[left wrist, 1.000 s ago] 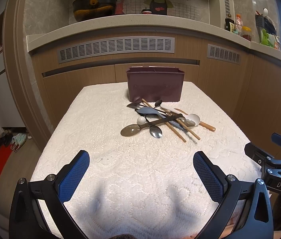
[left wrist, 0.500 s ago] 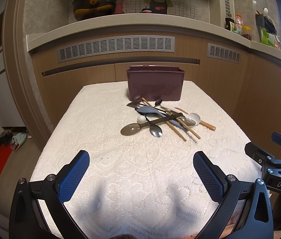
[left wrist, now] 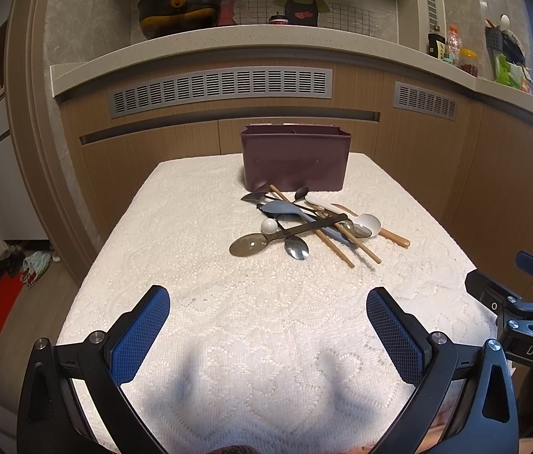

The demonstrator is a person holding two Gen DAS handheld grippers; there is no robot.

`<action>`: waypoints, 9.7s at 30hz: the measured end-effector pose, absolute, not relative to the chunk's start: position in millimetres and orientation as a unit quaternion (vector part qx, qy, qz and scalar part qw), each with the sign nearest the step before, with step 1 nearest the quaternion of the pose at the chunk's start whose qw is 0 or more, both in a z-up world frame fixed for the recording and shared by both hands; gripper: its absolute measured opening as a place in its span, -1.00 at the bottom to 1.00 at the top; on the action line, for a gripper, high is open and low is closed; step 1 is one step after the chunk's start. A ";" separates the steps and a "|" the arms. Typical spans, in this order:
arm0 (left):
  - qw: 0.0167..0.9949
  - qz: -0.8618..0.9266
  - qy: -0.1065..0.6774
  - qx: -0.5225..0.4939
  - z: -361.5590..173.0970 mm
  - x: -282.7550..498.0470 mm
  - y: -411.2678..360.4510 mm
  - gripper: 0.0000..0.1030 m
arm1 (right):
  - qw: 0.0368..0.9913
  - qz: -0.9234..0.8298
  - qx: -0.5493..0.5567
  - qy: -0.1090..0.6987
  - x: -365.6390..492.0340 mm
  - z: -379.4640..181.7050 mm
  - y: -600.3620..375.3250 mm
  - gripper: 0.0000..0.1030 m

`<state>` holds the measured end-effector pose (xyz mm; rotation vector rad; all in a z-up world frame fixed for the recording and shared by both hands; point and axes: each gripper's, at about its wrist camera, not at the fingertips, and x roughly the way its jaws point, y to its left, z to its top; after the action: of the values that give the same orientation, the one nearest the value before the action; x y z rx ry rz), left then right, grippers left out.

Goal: Organize utensils

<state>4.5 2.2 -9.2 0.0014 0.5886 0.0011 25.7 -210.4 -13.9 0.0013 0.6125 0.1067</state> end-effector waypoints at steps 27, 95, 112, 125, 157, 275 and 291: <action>0.938 -0.089 0.334 0.026 -17.7 74.2 -6.9 1.00 | 0.947 0.047 -0.042 0.315 84.0 -5.3 -209.8 1.00; 0.825 -0.145 0.542 -0.059 -72.8 283.9 -10.6 1.00 | 0.882 0.087 -0.088 0.455 250.6 -46.5 -208.0 0.09; 0.847 -0.128 0.513 -0.055 -53.1 298.6 -6.6 1.00 | 0.886 0.066 -0.073 0.454 225.8 -50.0 -237.2 0.46; 0.847 -0.138 0.511 -0.032 -52.4 285.5 -34.6 0.48 | 0.891 0.052 -0.047 0.448 209.1 -54.8 -257.3 0.52; 0.874 -0.185 0.448 0.006 -43.4 193.8 11.3 -0.10 | 0.897 0.046 0.007 0.440 239.0 -44.2 -224.1 0.45; 0.928 -0.156 0.338 0.029 60.4 309.3 19.5 -0.06 | 0.935 0.122 -0.037 0.331 343.1 64.5 -141.2 0.03; 0.868 -0.215 0.446 0.035 -32.2 216.2 -16.2 0.04 | 0.910 0.085 -0.067 0.399 239.8 -10.5 -200.2 0.26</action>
<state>216.2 -16.2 -32.2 0.0733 0.9342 -0.4504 239.8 -200.2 -10.5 -0.1389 0.8234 0.1759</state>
